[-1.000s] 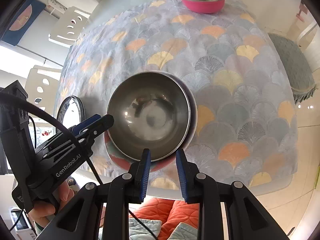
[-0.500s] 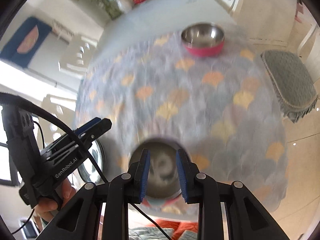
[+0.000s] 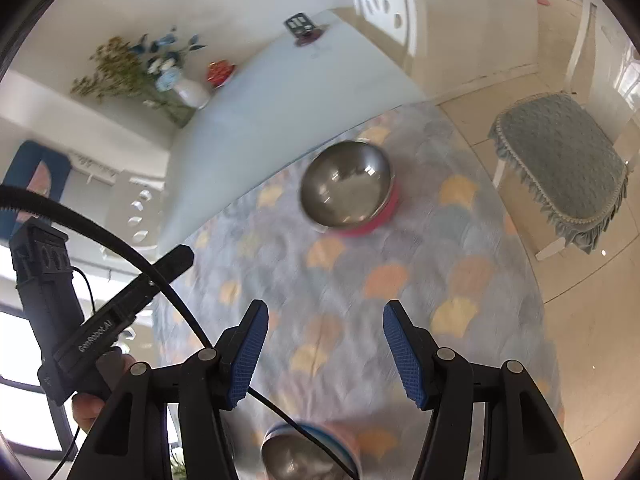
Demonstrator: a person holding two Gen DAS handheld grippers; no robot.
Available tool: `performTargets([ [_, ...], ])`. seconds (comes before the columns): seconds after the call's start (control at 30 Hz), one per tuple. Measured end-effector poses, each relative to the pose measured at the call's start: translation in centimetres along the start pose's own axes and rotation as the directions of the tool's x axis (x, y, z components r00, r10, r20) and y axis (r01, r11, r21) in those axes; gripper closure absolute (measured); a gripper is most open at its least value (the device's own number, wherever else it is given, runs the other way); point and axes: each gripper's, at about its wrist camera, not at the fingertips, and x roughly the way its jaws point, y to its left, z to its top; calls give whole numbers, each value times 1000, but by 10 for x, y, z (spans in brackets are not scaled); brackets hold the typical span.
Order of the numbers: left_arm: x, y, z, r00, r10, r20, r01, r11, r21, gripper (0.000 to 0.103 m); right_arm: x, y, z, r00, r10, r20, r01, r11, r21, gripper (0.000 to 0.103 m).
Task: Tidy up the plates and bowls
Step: 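Close both tools on the rim of the pink steel bowl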
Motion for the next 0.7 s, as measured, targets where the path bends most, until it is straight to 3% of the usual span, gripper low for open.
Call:
performTargets([
  [0.3, 96, 7, 33, 991, -44, -124, 40, 999, -35, 39, 62, -33, 60, 992, -123, -12, 123, 991, 43, 45],
  [0.47, 133, 15, 35, 982, -49, -182, 39, 997, -61, 42, 98, -43, 76, 991, -117, -68, 121, 992, 46, 45],
  [0.7, 157, 22, 32, 972, -63, -226, 47, 996, -75, 48, 131, -51, 80, 986, -113, -121, 119, 992, 42, 45],
])
